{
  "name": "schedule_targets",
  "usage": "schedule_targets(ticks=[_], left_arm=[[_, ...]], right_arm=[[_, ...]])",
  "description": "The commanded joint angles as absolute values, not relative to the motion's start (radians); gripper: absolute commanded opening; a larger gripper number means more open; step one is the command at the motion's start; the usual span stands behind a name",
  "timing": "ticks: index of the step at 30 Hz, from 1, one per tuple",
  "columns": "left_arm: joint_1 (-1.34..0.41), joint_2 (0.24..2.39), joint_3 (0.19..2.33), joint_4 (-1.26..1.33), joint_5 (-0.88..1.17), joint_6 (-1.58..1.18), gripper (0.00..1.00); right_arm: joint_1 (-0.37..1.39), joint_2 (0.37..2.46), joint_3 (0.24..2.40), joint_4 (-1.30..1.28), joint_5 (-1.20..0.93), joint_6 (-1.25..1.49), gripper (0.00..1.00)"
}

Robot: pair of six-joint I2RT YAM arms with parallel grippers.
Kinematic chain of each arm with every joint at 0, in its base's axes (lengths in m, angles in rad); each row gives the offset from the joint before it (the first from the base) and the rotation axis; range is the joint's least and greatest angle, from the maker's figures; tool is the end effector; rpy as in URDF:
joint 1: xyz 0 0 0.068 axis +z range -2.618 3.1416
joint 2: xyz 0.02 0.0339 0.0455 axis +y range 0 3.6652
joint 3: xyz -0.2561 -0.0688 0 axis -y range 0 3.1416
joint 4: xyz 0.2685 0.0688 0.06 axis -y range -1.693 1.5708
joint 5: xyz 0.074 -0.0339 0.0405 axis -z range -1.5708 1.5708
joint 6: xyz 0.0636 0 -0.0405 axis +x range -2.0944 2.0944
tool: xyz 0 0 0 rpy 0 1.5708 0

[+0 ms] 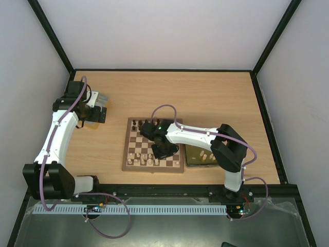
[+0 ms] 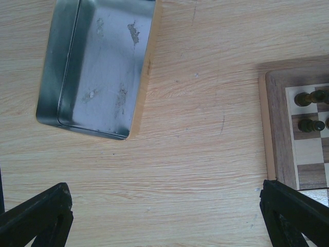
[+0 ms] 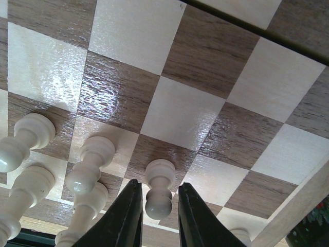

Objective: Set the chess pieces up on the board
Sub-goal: Place the chess piece on the chessboard, then pick up the chess piece from the storage box.

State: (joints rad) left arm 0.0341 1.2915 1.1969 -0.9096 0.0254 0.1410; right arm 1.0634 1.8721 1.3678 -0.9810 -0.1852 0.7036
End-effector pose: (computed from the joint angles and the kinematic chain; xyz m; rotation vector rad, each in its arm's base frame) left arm 0.2961 0.0085 0.2780 0.1471 2.5706 0.0330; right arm 0.1704 0.3306 0.1448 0.5558 -2.9887 -0.2796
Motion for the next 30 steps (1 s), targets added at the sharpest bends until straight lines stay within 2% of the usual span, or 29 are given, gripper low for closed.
schedule_targets(ticks=[1,14,18,30], left_arm=[[0.041,1.278,1.187,-0.913,0.023,0.132,0.99],[0.041,1.278,1.184,-0.91,0.023,0.132,0.99],[0.041,1.275,1.181,-0.911,0.02,0.132,0.99],[0.041,1.267,1.178,-0.911,0.015,0.133,0.99]], right_arm=[[1.072,1.863,1.393,-0.991,-0.175,0.707,0.19],[1.073,1.869,1.413,-0.991,-0.178,0.709,0.24],[1.072,1.869,1.425,-0.996,-0.156,0.715,0.3],[1.071,1.892,1.493,-1.055,-0.074,0.688,0.31]])
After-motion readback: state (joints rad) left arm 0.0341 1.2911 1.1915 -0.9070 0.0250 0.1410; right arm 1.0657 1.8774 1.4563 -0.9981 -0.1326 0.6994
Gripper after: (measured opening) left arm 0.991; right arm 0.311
